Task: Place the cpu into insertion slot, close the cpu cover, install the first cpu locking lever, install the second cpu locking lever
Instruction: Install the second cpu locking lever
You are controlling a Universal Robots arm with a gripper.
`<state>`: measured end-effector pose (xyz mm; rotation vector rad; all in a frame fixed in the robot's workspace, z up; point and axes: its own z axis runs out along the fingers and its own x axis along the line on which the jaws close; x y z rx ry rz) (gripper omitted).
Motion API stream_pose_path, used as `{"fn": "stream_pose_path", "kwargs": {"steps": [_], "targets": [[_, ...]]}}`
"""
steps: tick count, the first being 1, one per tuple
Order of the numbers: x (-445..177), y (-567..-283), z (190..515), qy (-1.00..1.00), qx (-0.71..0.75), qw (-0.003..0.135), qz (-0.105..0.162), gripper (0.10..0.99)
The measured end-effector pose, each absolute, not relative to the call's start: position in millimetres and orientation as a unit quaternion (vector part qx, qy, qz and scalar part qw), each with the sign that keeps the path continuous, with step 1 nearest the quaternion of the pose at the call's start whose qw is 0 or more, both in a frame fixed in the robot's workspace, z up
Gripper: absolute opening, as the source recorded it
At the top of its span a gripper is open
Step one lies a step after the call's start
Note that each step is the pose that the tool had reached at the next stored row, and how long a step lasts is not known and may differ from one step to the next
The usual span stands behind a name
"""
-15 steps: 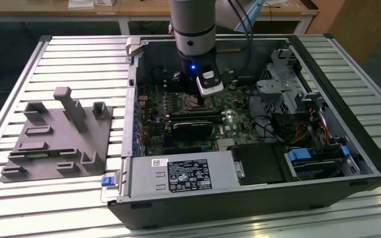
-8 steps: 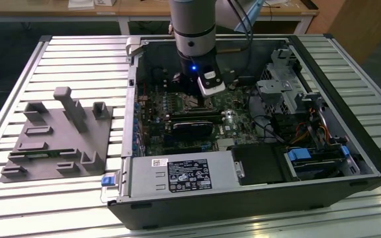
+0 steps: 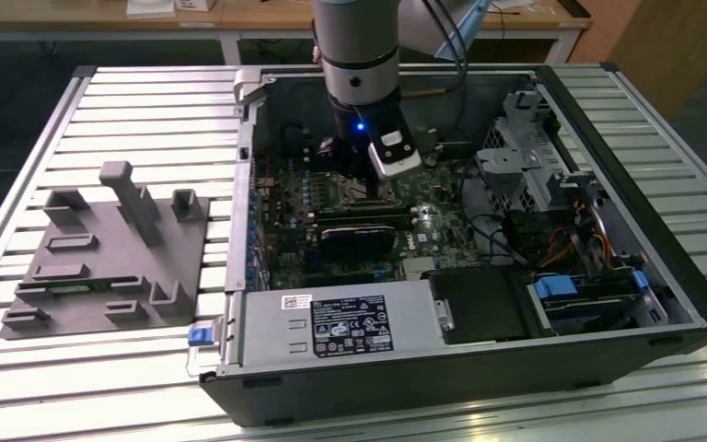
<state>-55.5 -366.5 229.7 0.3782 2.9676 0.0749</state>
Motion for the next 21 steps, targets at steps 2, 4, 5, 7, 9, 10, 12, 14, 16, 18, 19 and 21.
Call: {"fn": "stream_pose_path", "kwargs": {"steps": [2,4,5,7,9,10,12,14,16,18,19,21], "targets": [[-55.6,-366.7,229.3,0.989,0.126,0.072,0.025,0.106],[-55.7,-366.8,228.6,0.99,0.126,0.063,0.024,0.106],[-55.6,-366.8,228.2,0.99,0.126,0.06,0.023,0.106],[-55.6,-366.8,227.4,0.991,0.126,0.049,0.022,0.106],[-55.6,-366.8,226.5,0.991,0.126,0.035,0.02,0.106],[-55.6,-366.8,226.1,0.991,0.126,0.028,0.019,0.106],[-55.7,-366.9,225.9,0.992,0.126,0.023,0.018,0.106],[-55.6,-366.8,225.9,0.992,0.126,0.022,0.018,0.106],[-55.6,-366.8,225.8,0.992,0.126,0.022,0.018,0.106],[-55.6,-366.8,225.0,0.992,0.122,0.022,0.019,0.106],[-55.7,-366.8,224.3,0.993,0.116,0.021,0.019,0.106],[-56.1,-367.1,222.7,0.994,0.105,0.021,0.019,0.106]]}}
